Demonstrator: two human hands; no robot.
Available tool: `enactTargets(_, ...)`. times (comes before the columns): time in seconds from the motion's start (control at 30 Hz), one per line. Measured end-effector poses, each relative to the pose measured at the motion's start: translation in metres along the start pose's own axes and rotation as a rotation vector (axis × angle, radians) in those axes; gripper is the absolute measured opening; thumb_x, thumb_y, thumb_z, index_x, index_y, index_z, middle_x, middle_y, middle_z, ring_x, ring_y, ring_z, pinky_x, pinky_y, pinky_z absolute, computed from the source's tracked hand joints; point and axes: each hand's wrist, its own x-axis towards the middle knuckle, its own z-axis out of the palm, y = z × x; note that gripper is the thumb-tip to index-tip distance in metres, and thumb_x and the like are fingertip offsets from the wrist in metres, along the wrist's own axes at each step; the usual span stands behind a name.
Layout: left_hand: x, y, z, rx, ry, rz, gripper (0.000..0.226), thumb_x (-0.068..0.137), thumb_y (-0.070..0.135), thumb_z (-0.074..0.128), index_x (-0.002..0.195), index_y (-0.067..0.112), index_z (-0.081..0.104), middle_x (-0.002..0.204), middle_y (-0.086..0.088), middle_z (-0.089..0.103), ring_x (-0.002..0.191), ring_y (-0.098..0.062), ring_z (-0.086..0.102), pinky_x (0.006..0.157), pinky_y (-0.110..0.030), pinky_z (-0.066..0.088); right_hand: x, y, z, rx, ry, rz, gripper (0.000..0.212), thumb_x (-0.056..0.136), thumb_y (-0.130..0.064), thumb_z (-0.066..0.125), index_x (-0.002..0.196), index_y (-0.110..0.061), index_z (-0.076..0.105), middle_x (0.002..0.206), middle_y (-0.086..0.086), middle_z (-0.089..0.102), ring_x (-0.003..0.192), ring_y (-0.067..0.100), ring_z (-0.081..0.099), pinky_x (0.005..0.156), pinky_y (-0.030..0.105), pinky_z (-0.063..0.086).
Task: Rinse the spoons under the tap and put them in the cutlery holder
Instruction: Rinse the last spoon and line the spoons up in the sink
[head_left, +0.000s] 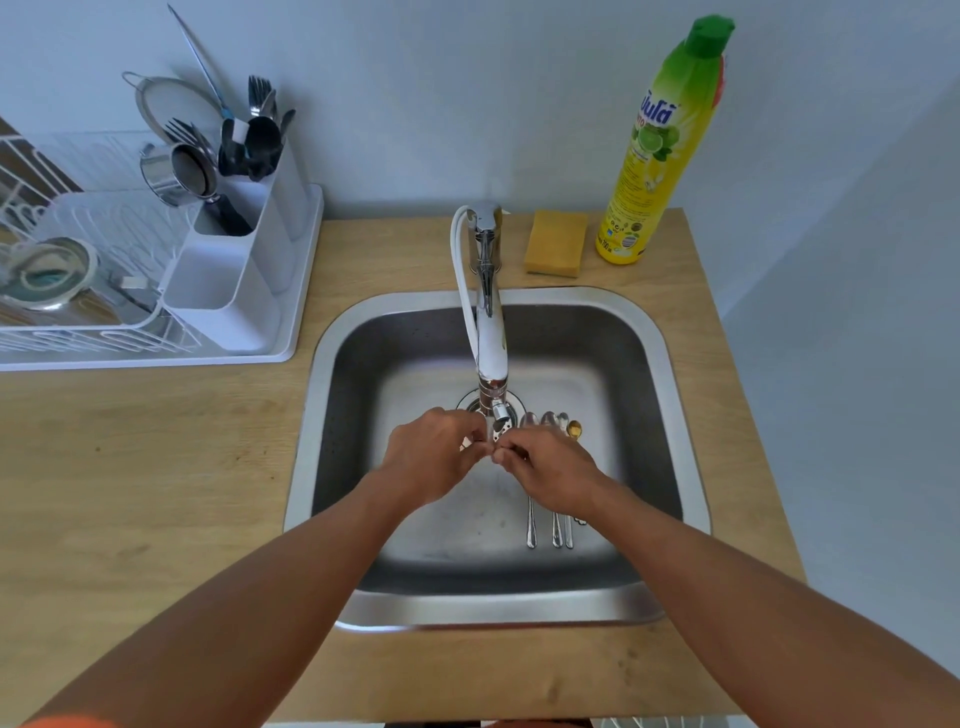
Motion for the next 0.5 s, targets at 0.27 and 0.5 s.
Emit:
enactTargets(0.27,0.013,0.003,-0.005,0.229,-0.035,0.017,0.028,0.102,0.05,0.051,0.118,0.031,0.064,0.123,0.008,0.061,0.107,-0.02,0.055,0.062,-0.034,0.039,0.002,0.007,-0.001,-0.027,0.051,0.038,0.014,0.102,-0.045,0.056,0.104,-0.037,0.068,0.095,-0.012,0.068,0.089,0.016,0.06,0.075,0.035,0.049)
enactTargets(0.5,0.007,-0.003,0.001,0.233,-0.083,0.06,0.027,0.108,0.043,0.036,0.107,0.025,0.056,0.105,0.002,0.068,0.088,-0.023,0.06,0.065,-0.033,0.038,0.003,-0.001,-0.003,0.056,0.08,0.025,0.012,0.098,-0.048,0.061,0.089,-0.052,0.068,0.078,-0.017,0.065,0.084,0.014,0.058,0.082,0.036,0.043)
